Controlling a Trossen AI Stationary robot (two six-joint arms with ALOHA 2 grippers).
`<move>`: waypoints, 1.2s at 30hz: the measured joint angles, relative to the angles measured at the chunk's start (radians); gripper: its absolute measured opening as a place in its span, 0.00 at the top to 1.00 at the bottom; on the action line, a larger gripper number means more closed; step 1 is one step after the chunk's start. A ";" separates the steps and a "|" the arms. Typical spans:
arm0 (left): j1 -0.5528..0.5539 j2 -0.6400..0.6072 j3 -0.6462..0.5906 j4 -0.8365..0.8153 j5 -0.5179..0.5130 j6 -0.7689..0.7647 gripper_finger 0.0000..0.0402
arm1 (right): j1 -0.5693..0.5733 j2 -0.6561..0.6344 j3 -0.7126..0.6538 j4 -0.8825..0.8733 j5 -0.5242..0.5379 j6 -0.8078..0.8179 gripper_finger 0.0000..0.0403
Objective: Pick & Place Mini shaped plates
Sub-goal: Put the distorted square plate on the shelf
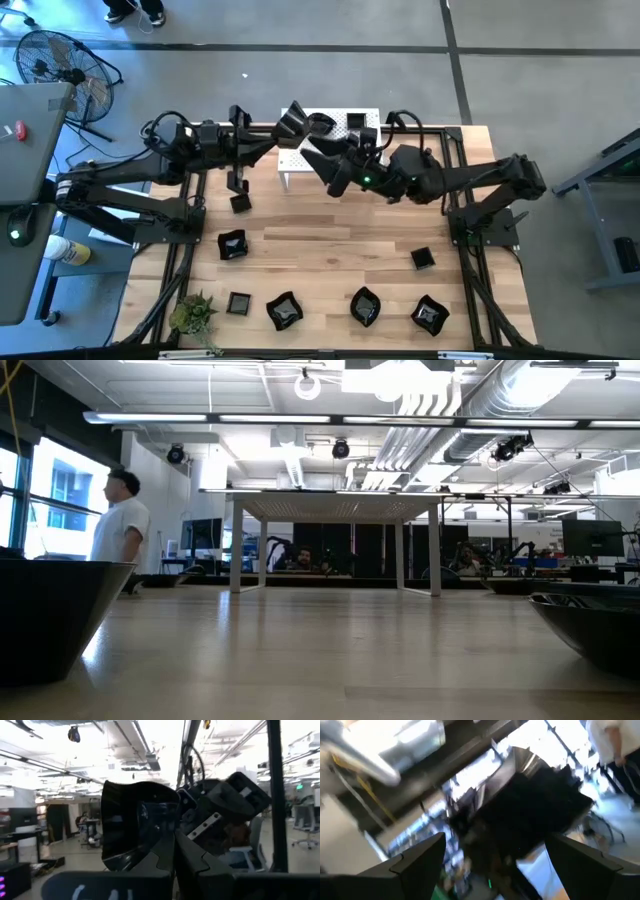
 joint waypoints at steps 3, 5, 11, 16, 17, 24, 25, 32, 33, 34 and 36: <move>0.000 -0.003 0.000 -0.058 -0.027 0.014 1.00 | 0.003 -0.048 0.000 -0.223 -0.021 0.047 0.20; 0.000 -0.004 0.000 -0.114 -0.043 0.016 1.00 | 0.018 -0.084 0.000 -0.385 -0.013 0.059 0.24; 0.000 0.048 0.078 -0.364 -0.085 0.087 1.00 | 0.092 -0.189 0.000 -0.828 0.119 0.093 0.48; 0.000 0.194 0.182 -0.541 -0.113 0.199 1.00 | 0.118 -0.262 0.000 -1.042 0.172 0.117 0.71; 0.000 0.222 0.203 -0.576 -0.134 0.231 1.00 | 0.119 -0.273 0.000 -1.061 0.170 0.102 0.76; 0.000 0.431 0.309 -0.646 -0.221 0.385 1.00 | 0.110 -0.333 0.000 -1.091 0.116 -0.062 0.99; 0.000 0.462 0.323 -0.647 -0.237 0.418 1.00 | 0.110 -0.338 0.000 -1.093 0.112 -0.075 0.98; 0.000 0.647 0.419 -0.664 -0.307 0.568 1.00 | 0.110 -0.356 0.000 -1.100 0.082 -0.174 0.94; 0.000 0.665 0.431 -0.665 -0.317 0.582 1.00 | 0.110 -0.357 0.000 -1.100 0.080 -0.187 0.94; 0.000 0.682 0.444 -0.663 -0.327 0.598 1.00 | 0.110 -0.357 0.000 -1.101 0.080 -0.201 0.95; 0.000 0.705 0.461 -0.661 -0.343 0.630 1.00 | 0.110 -0.357 0.000 -1.101 0.079 -0.229 0.96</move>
